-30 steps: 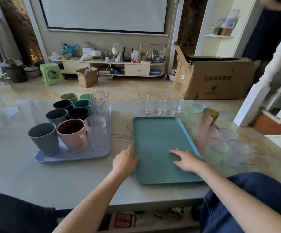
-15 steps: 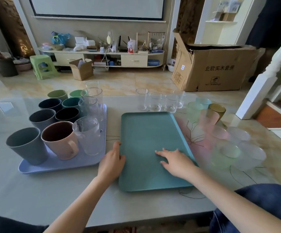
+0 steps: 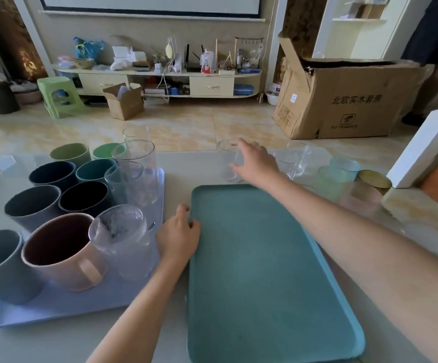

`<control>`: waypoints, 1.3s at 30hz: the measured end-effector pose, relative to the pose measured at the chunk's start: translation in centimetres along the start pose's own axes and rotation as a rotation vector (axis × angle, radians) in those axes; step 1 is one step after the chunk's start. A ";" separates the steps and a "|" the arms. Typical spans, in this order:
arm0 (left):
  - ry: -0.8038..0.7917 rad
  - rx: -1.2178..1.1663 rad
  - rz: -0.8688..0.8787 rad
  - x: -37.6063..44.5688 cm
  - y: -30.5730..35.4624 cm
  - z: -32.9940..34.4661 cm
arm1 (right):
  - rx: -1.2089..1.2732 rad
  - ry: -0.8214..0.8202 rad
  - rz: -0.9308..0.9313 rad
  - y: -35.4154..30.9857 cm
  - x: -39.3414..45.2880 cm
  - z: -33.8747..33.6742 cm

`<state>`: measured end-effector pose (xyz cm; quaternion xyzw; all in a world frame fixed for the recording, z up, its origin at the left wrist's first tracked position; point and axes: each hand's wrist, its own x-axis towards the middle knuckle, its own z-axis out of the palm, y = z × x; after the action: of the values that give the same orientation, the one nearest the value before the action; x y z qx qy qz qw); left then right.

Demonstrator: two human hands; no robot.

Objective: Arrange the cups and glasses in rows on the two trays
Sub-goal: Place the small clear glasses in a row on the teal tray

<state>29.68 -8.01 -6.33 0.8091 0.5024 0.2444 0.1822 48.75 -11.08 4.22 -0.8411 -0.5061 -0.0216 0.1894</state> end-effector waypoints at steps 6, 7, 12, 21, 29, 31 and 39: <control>0.053 -0.034 -0.016 0.6 -0.5 1.1 | -0.223 -0.173 0.106 -1.2 8.7 3.1; 0.047 -0.049 -0.030 0.7 -0.6 1.2 | -0.248 -0.184 0.128 -1.2 9.1 3.6; 0.029 -0.055 -0.048 0.8 -0.6 1.1 | -0.125 -0.065 0.131 -1.0 9.3 5.0; 0.015 -0.048 -0.062 0.4 -0.3 0.3 | 0.325 -0.093 -0.139 -1.9 1.7 2.6; 0.011 -0.049 -0.060 0.3 -0.3 0.3 | 0.353 -0.182 -0.179 -3.5 0.7 4.5; 0.012 -0.048 -0.058 0.3 -0.3 0.4 | 0.353 -0.187 -0.189 -3.9 0.7 4.9; 0.012 -0.045 -0.051 0.3 -0.4 0.5 | 0.321 -0.159 -0.161 -3.9 0.5 5.7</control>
<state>29.77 -7.57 -6.87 0.7901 0.5184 0.2557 0.2038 44.73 -7.06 0.24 -0.7559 -0.5823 0.1108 0.2781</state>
